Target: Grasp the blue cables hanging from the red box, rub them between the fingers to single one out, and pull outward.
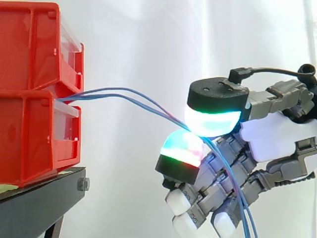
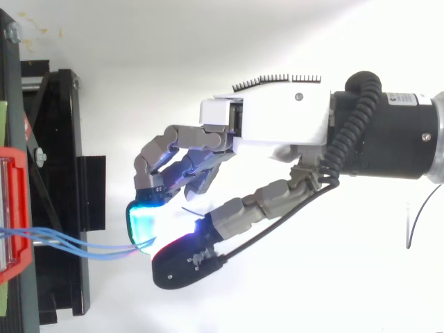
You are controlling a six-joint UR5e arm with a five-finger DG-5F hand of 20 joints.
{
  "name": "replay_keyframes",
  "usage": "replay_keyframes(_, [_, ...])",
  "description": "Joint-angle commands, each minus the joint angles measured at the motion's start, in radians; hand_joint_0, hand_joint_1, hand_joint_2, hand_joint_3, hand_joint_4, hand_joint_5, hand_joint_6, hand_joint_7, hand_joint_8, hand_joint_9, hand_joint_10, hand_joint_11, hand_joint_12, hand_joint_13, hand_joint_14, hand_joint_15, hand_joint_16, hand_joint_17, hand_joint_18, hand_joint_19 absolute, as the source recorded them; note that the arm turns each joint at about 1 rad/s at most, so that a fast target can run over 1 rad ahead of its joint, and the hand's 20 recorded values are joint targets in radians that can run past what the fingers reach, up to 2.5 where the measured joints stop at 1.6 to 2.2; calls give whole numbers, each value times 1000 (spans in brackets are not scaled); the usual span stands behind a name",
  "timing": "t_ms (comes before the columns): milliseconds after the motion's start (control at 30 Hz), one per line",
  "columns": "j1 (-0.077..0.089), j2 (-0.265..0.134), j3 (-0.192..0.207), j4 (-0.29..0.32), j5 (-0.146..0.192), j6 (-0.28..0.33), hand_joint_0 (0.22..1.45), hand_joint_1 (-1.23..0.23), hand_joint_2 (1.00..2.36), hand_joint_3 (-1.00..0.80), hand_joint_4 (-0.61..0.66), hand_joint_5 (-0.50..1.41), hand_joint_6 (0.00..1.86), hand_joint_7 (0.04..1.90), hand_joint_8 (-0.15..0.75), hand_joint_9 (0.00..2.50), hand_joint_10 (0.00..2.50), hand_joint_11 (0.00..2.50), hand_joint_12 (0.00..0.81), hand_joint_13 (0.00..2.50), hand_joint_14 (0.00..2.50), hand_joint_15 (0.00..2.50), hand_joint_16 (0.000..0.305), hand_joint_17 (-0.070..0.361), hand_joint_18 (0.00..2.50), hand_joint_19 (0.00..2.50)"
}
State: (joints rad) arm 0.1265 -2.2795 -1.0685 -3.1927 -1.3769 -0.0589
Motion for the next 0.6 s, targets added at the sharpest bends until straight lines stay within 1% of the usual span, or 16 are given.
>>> replay_keyframes(0, [-1, 0, -1, -4, -1, -1, 643, -872, 1019, -120, 146, -196, 877, 992, 251, 679, 8, 426, 350, 604, 7, 204, 46, 103, 665, 462])
replay_keyframes(133, [1, 0, -1, -4, -1, 1, 674, -933, 1019, -194, 160, -196, 886, 1004, 247, 674, 8, 427, 347, 606, 7, 196, 46, 102, 673, 441])
replay_keyframes(267, [2, 0, -1, -4, 1, -1, 712, -939, 1019, -227, 195, -193, 897, 1070, 248, 675, 10, 424, 345, 617, 7, 194, 44, 100, 688, 432])
replay_keyframes(333, [2, 0, -1, -4, -1, -1, 714, -938, 1018, -230, 199, -193, 898, 1069, 249, 678, 8, 417, 344, 618, 7, 194, 44, 100, 692, 431])
replay_keyframes(433, [2, 0, -1, -4, 1, -1, 691, -917, 1019, -218, 250, -190, 899, 1088, 247, 685, 10, 417, 343, 620, 7, 195, 44, 100, 695, 438])
replay_keyframes(500, [2, 0, 1, -4, 1, -1, 644, -881, 1018, -207, 307, -186, 898, 1174, 245, 694, 8, 426, 342, 616, 7, 199, 45, 101, 690, 462])
replay_keyframes(567, [1, 0, 2, -4, 1, -1, 618, -863, 1015, -248, 317, -183, 894, 1216, 245, 699, 10, 411, 342, 616, 7, 206, 45, 101, 684, 480])
